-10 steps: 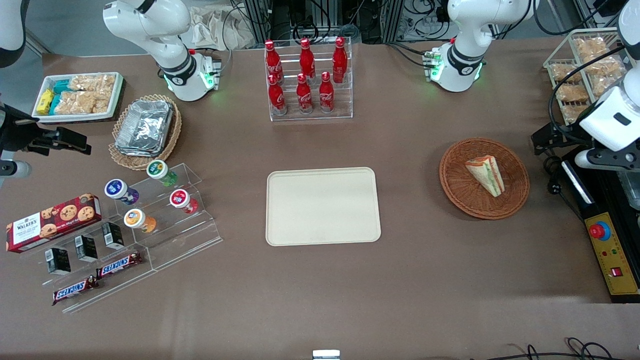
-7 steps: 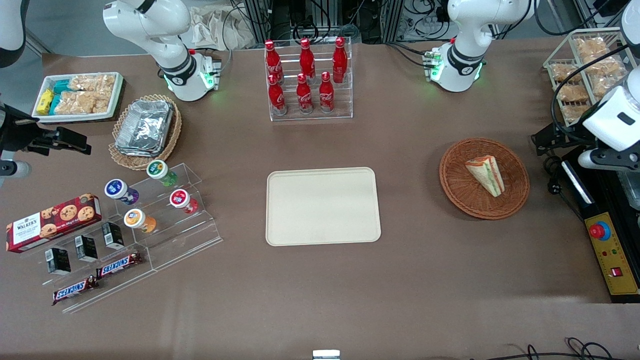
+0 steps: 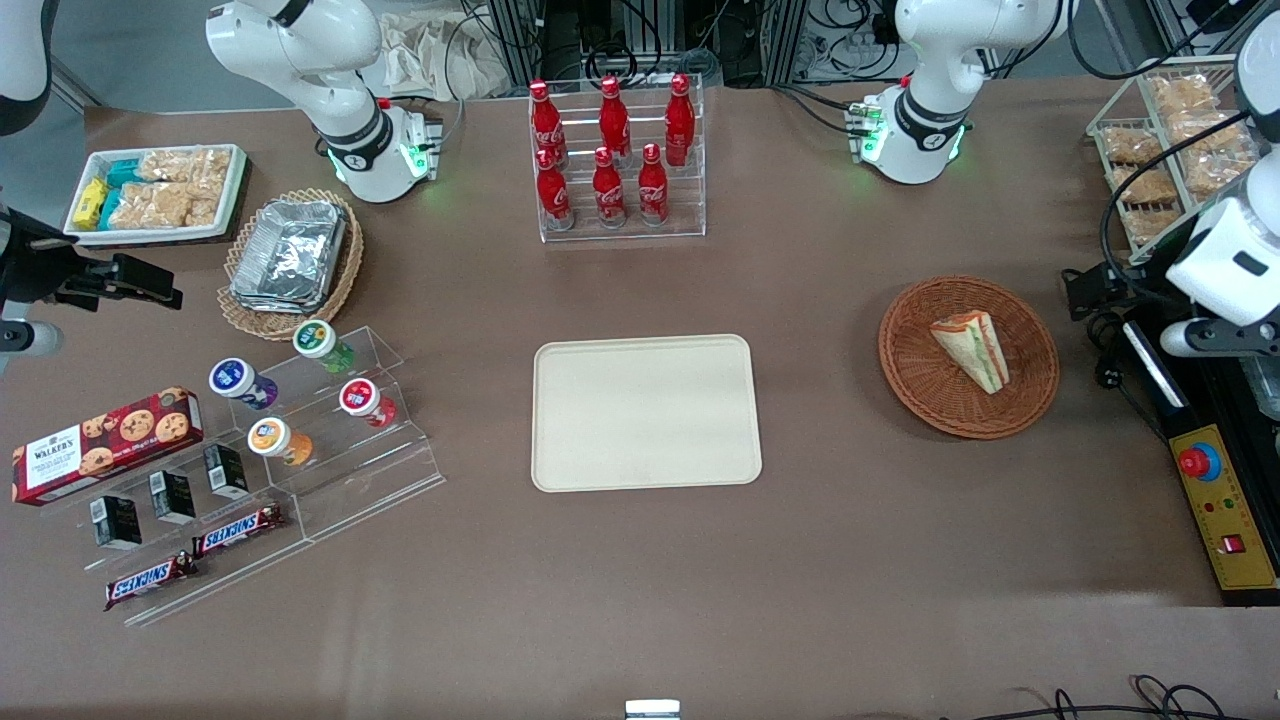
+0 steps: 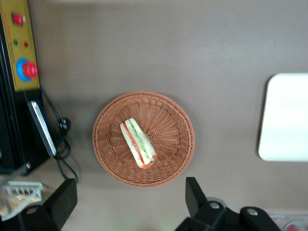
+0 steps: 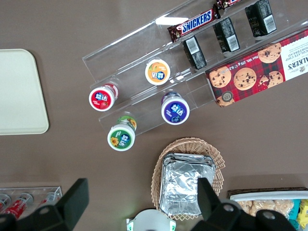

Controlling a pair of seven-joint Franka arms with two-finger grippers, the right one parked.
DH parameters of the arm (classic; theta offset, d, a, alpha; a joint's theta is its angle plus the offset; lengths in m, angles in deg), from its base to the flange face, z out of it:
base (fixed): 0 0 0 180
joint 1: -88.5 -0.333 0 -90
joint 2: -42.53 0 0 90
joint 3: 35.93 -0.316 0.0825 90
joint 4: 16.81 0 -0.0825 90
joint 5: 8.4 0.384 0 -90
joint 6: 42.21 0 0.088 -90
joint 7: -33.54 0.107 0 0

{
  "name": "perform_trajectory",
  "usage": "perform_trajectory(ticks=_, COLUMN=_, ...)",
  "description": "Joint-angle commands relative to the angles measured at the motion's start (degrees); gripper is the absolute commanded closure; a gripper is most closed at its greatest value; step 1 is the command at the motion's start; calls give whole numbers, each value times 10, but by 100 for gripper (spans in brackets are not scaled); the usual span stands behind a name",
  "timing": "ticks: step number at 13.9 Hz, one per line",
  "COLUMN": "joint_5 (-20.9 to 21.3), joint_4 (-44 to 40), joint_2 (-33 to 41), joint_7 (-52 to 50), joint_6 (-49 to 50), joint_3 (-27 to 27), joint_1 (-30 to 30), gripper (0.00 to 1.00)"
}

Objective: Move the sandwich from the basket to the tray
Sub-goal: 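Move the left gripper toward the wicker basket holding the sandwich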

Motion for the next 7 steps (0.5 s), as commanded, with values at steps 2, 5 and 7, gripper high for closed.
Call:
perform_trajectory(ticks=2, joint_5=4, joint_4=18, joint_2=1, joint_7=-82, joint_6=4, joint_3=5, joint_1=1, gripper=0)
perform_trajectory(ticks=5, joint_5=5, joint_4=29, joint_2=0, joint_7=-130, joint_6=5, joint_3=5, joint_1=1, gripper=0)
perform_trajectory(ticks=7, joint_5=5, joint_4=44, joint_2=4, joint_7=-161, joint_6=7, joint_3=5, joint_1=1, gripper=0)
